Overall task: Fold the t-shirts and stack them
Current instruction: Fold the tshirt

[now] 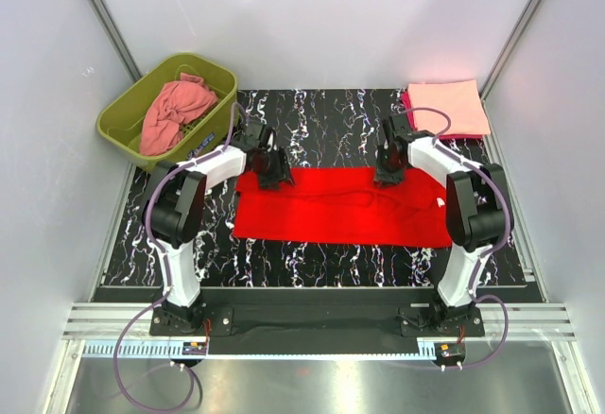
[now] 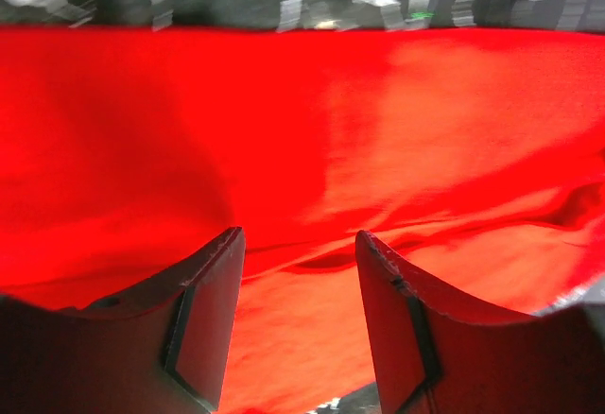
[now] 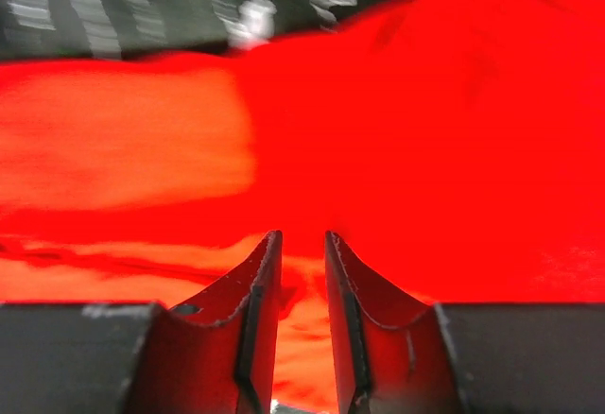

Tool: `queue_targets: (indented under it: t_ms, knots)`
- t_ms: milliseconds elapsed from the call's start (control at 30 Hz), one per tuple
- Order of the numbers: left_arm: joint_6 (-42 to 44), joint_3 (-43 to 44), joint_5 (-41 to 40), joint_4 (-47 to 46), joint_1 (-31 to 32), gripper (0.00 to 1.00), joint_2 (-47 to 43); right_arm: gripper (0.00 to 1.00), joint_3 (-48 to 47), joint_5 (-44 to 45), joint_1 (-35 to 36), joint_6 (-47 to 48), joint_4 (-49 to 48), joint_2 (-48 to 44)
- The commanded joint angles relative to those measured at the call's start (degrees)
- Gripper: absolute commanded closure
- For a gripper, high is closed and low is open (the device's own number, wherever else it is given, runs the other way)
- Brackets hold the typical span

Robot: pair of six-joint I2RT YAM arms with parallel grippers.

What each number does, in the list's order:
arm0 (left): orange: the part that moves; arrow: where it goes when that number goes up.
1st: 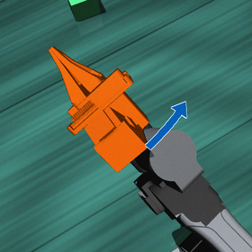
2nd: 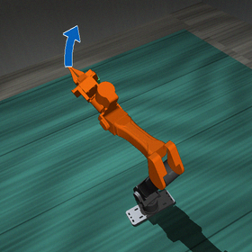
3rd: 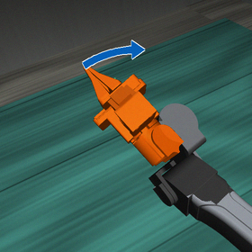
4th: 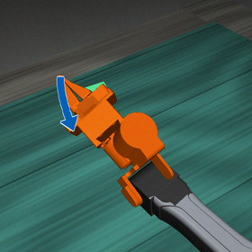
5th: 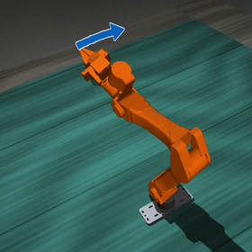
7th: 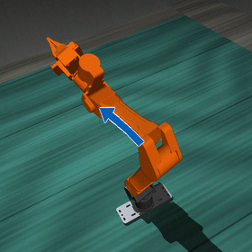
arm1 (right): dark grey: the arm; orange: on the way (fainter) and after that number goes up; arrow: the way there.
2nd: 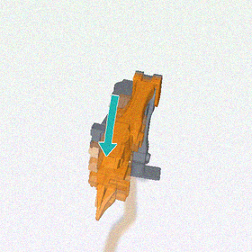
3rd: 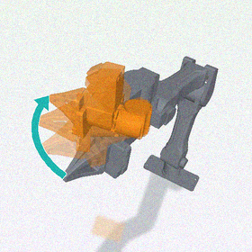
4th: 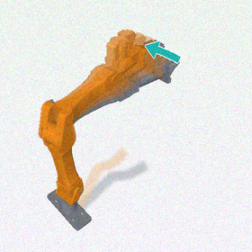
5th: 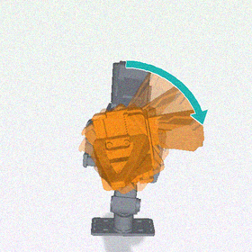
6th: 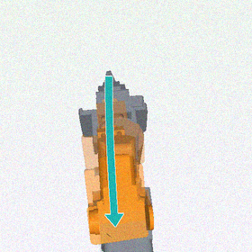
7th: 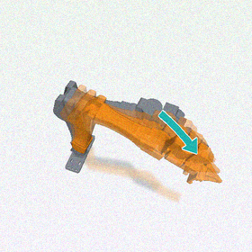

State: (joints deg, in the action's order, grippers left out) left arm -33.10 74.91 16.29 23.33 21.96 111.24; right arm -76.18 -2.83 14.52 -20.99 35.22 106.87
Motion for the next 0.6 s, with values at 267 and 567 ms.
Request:
queue_targets:
  t_ms: [267,567]
  knots:
    - [-2.4,-2.1,-8.9,-0.5,-0.3,0.43,-4.3,0.68,0.6,7.6,0.2,2.1,4.1,-4.6]
    - [-1.5,3.1,11.2,-11.8,5.8,0.43,-5.6,0.62,2.1,10.3,-13.3,-12.4,11.4,-11.1]
